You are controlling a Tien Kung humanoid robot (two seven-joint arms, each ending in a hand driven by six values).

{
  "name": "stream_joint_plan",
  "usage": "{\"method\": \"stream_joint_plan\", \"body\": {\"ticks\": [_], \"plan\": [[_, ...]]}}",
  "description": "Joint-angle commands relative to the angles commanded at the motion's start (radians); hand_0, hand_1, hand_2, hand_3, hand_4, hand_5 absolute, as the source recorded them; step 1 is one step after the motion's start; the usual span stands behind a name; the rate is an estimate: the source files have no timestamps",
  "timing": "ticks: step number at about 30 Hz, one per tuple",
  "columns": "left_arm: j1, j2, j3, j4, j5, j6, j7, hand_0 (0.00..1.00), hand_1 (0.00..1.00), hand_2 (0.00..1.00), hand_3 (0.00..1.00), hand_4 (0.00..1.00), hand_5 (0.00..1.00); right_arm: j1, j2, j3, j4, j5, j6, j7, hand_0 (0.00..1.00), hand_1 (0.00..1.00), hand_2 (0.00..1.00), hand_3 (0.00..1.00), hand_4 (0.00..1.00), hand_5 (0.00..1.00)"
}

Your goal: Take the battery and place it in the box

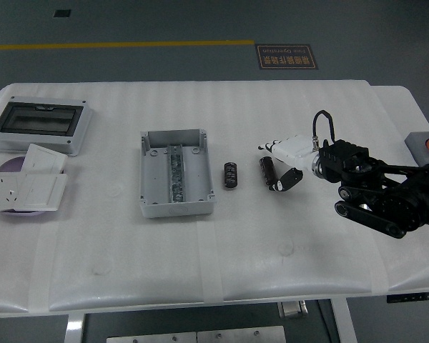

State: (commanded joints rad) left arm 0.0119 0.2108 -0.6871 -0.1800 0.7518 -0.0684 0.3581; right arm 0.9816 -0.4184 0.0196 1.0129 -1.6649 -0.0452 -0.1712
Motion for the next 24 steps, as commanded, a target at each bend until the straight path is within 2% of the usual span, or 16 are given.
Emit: {"method": "stream_joint_plan", "body": {"ticks": [5,6,11,12,16,20,24], "plan": [[-0.001,0.0,0.003,0.0,-0.003,0.002,-0.003,0.651,0.659,0.619,0.556,0.447,0.402,0.0,0.001,-0.004,-0.003,0.005,-0.008,0.004,0.685,0.65,0.714,0.745,0.61,0.216],[-0.001,0.0,0.003,0.0,-0.004,0.002,-0.003,0.65,0.659,0.619,0.557,0.447,0.403,0.0,0.001,-0.005,-0.004,0.006,-0.011,0.006,0.66,0.613,0.634,0.684,0.538,0.198],[-0.001,-0.001,0.009,0.0,-0.011,0.004,-0.006,0.65,0.659,0.619,0.557,0.447,0.403,-0.001,0.005,-0.009,-0.015,0.015,-0.024,0.011,0.66,0.613,0.634,0.684,0.538,0.198],[-0.001,-0.001,0.011,0.0,-0.013,0.004,-0.007,0.651,0.659,0.619,0.557,0.447,0.406,-0.002,0.005,-0.009,-0.017,0.017,-0.025,0.012,0.645,0.594,0.601,0.672,0.497,0.178],[0.0,-0.001,0.013,0.0,-0.015,0.006,-0.008,0.651,0.659,0.619,0.557,0.447,0.406,-0.004,0.006,-0.008,-0.018,0.024,-0.034,0.016,0.645,0.594,0.601,0.672,0.497,0.178],[0.002,-0.003,0.01,0.0,-0.011,0.006,-0.008,0.651,0.658,0.619,0.557,0.447,0.41,-0.001,-0.008,0.022,0.016,0.019,-0.04,0.012,0.636,0.578,0.591,0.67,0.471,0.17],[0.003,-0.003,0.004,0.0,-0.004,0.007,-0.007,0.651,0.659,0.619,0.558,0.447,0.414,0.008,-0.032,0.08,0.085,0.011,-0.045,0.0,0.627,0.566,0.581,0.667,0.457,0.169]]}}
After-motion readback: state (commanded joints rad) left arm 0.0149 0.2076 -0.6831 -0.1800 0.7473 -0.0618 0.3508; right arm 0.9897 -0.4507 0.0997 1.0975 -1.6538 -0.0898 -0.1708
